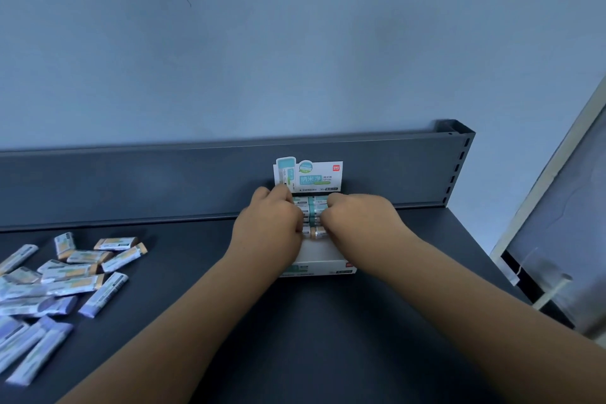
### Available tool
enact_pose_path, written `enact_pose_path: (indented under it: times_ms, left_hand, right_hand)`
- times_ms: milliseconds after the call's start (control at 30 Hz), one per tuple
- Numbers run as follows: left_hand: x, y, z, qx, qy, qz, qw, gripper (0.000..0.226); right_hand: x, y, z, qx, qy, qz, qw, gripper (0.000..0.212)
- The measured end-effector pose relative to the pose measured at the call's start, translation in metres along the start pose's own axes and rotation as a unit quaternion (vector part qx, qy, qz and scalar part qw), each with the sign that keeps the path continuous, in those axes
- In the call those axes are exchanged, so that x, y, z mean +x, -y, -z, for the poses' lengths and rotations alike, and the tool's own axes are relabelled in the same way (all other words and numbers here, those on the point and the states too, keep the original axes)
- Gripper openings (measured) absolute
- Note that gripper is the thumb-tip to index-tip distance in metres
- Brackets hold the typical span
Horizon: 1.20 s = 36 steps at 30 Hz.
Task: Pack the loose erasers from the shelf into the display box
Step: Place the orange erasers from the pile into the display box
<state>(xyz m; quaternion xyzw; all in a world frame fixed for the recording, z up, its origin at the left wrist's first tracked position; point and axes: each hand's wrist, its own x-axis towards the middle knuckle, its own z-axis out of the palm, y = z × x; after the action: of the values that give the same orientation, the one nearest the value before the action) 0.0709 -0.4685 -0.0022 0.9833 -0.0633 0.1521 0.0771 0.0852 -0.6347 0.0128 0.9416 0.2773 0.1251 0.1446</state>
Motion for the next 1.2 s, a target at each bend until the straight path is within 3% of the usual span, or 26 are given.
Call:
enact_pose_path:
  times_ms: [333,433,500,700,800,1000,1200]
  left_hand:
    - [0.000,-0.002,-0.002,0.003,0.032,-0.021,0.999,0.025]
    - [-0.002,-0.001,0.005,0.000,0.051,-0.028,0.998,0.027]
    - [-0.003,-0.003,0.017,0.013,0.053,-0.036,0.998,0.026]
    - [-0.026,-0.014,0.070,0.022,-0.033,-0.036,0.999,0.029]
    - [-0.061,-0.014,0.082,0.041,-0.049,0.009,0.998,0.037]
    - [-0.108,0.005,0.065,0.071,-0.012,0.099,0.992,0.043]
    - [-0.133,0.032,0.058,0.058,-0.011,0.090,0.994,0.048]
  right_hand:
    - [0.005,0.007,0.017,0.064,0.040,-0.074,0.994,0.012]
    - [-0.002,0.007,0.021,0.100,0.002,-0.085,0.991,0.010]
    - [-0.012,0.007,0.026,0.149,-0.030,-0.097,0.984,0.020]
    - [-0.053,0.011,0.052,0.304,-0.126,-0.140,0.934,0.036]
    - [-0.074,0.023,0.058,0.334,-0.133,-0.150,0.921,0.036]
    - [-0.087,0.046,0.054,0.314,-0.091,-0.139,0.935,0.039]
    - [-0.080,0.086,0.051,0.342,-0.105,-0.131,0.925,0.043]
